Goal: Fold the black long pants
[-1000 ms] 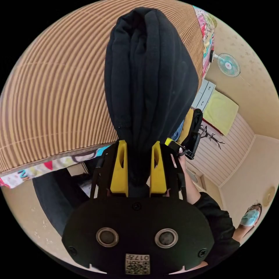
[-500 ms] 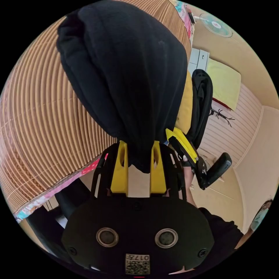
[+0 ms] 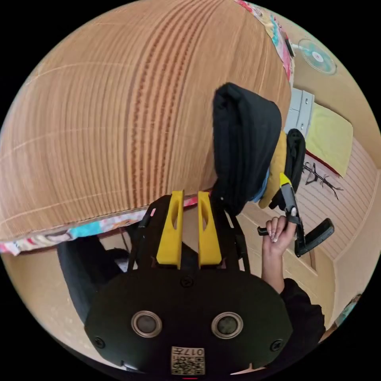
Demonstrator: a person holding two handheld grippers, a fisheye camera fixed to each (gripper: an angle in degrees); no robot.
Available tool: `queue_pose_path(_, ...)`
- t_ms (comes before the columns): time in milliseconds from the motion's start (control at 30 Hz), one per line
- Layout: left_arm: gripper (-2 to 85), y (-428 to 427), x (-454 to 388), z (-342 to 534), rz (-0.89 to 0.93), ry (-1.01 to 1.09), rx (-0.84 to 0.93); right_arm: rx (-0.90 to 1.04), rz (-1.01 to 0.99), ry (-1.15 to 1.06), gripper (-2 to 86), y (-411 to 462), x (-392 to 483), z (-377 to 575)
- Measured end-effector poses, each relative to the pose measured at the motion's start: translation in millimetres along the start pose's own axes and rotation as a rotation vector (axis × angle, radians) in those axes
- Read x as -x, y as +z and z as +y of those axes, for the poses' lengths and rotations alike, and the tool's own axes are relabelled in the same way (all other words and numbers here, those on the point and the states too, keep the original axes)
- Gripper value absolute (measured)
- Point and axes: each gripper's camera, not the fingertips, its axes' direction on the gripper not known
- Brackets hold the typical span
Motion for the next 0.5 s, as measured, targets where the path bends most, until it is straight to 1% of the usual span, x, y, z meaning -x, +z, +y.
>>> queue_pose_path(67,4.0,-27,28,20,-0.038,-0.075,-0.034,0.108,0.052,-0.159,0.5,38,52,-23)
queue_pose_path(100,3.4,-44,45,35,-0.047,-0.120,-0.046,0.128,0.066,-0.208,0.5,48,64,-27)
queue_pose_path(133,1.6,-61,58,51,-0.058,-0.148,-0.055,0.176,0.096,-0.308,0.4,68,88,-32)
queue_pose_path(167,0.7,-69,63,60,-0.066,-0.156,-0.061,0.253,0.154,-0.404,0.4,93,109,-37)
queue_pose_path(200,0.2,-89,74,80,-0.086,-0.178,-0.088,0.298,0.198,-0.444,0.4,107,118,-38)
queue_pose_path(233,-0.1,-112,89,106,-0.064,-0.238,-0.152,0.390,0.295,-0.518,0.3,135,130,-38)
queue_pose_path(267,-0.2,-123,100,121,-0.026,-0.281,-0.200,0.497,0.376,-0.588,0.3,163,135,-34)
queue_pose_path(300,-0.4,-146,126,156,0.093,-0.366,-0.317,0.531,0.420,-0.614,0.3,173,135,-32)
queue_pose_path(333,-0.5,-163,155,194,0.222,-0.442,-0.446,0.532,0.461,-0.672,0.2,178,137,-29)
queue_pose_path(367,-0.5,-168,170,215,0.278,-0.485,-0.508,0.545,0.466,-0.694,0.2,178,137,-30)
queue_pose_path(400,-0.6,-173,201,255,0.360,-0.585,-0.608,0.553,0.479,-0.692,0.1,179,136,-32)
queue_pose_path(433,-0.7,-170,228,292,0.405,-0.687,-0.658,0.564,0.509,-0.666,0.1,178,131,-37)
queue_pose_path(500,-0.8,-158,259,340,0.412,-0.817,-0.651,0.541,0.521,-0.597,0.1,170,118,-45)
